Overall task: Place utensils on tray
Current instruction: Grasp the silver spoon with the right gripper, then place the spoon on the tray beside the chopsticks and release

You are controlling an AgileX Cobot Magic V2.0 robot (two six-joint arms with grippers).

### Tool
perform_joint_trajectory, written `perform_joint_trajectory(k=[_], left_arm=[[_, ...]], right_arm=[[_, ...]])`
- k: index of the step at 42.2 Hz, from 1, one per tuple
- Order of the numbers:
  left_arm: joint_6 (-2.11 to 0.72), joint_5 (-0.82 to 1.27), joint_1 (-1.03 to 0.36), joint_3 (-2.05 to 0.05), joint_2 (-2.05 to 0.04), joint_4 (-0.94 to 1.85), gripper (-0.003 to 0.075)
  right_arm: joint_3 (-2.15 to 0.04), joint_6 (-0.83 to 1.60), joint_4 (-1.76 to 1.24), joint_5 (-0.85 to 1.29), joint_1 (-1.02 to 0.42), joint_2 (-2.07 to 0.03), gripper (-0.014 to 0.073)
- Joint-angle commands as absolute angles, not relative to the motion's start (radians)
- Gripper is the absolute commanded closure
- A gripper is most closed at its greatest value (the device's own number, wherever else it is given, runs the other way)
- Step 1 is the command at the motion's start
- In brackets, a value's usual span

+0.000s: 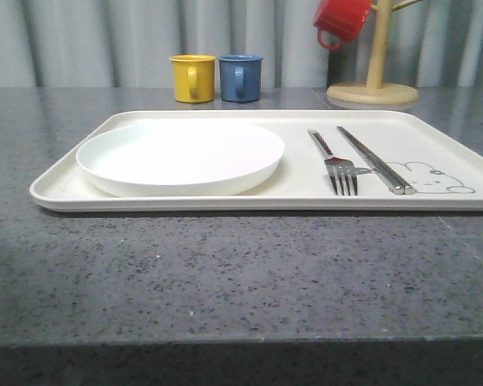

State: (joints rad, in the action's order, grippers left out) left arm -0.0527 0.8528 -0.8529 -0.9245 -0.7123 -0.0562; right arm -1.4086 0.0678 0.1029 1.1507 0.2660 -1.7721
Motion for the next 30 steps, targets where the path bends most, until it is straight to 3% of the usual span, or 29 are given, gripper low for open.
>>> perform_joint_trajectory(k=[1,14,22,30], left_arm=[[-0.044,0.780,-0.860,-0.948,-0.710,-0.051,0.0312],[-0.044,0.780,-0.860,-0.948,-0.710,-0.051,0.0312],[-0.044,0.780,-0.860,-0.948,-0.710,-0.051,0.0312],[-0.044,0.780,-0.860,-0.948,-0.710,-0.051,0.0312]], right_arm=[[-1.443,0.074,0.074,1.146,0.261,-1.721,0.0613],[-1.530,0.131,-0.155,1.297,0.062,-1.630,0.0613],[-1.528,0.058,-0.177,1.272,-0.068,-1.658,0.0613],[-1.526,-0.054,-0.194,1.192,-0.103,-1.710,0.0613]])
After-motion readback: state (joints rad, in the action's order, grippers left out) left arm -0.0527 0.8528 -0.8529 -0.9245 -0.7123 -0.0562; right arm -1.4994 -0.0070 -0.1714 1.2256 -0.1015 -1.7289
